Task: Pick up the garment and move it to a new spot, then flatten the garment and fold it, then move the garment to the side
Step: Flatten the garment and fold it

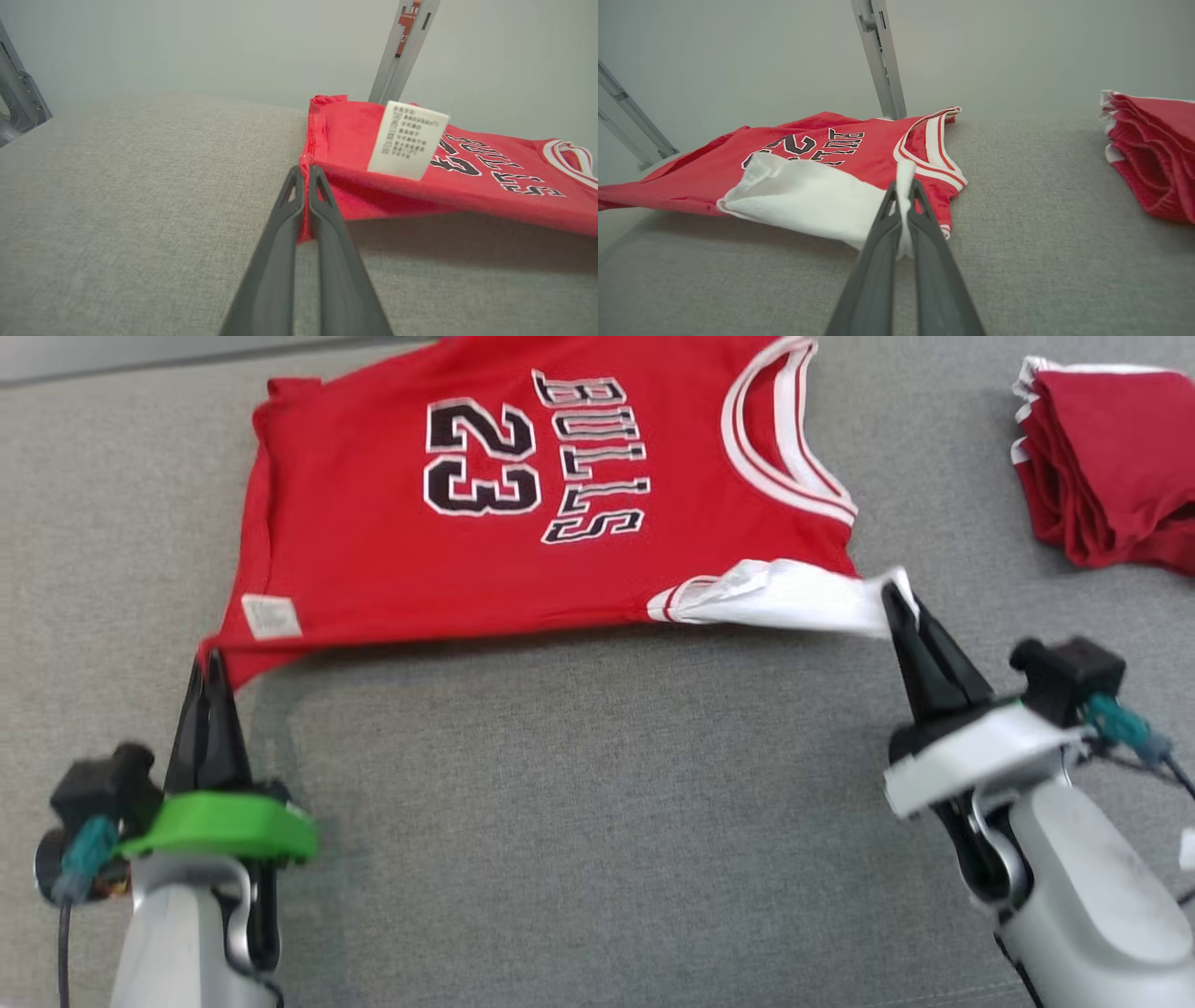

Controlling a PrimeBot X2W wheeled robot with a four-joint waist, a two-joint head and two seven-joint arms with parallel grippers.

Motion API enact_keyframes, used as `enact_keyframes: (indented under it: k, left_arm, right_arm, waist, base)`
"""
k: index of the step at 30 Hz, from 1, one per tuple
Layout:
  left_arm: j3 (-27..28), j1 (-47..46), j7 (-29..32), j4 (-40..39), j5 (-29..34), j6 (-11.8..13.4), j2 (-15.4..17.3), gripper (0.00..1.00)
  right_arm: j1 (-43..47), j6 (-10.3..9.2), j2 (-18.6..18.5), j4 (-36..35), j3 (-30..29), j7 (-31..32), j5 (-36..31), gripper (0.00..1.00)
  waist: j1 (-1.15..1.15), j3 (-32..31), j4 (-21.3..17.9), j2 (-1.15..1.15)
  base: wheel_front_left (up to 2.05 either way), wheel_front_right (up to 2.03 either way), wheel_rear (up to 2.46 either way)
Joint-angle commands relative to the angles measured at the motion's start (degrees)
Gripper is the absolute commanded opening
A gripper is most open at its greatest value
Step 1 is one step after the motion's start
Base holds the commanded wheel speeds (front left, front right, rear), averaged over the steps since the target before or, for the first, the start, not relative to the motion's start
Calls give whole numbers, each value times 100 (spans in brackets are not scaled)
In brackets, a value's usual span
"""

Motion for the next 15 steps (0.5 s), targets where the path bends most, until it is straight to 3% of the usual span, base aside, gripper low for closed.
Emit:
enact_keyframes:
  k: [1,8,15]
  left_arm:
    - [56,321,-16,-214,72,9,22,0]
    - [-78,1557,39,-1214,36,172,4,0]
    - [-274,2219,524,-2142,-82,397,6,0]
  right_arm:
    - [336,-8,-12,-213,-116,-21,-104,0]
    - [1870,-8,148,-1429,-706,63,-472,0]
    - [2994,-8,495,-2764,-1097,649,-807,0]
  waist:
    - [0,-304,56,0]
    - [0,-589,166,0]
    - [0,-698,163,0]
  base:
    - [0,0,0]
    - [0,0,0]
    - [0,0,0]
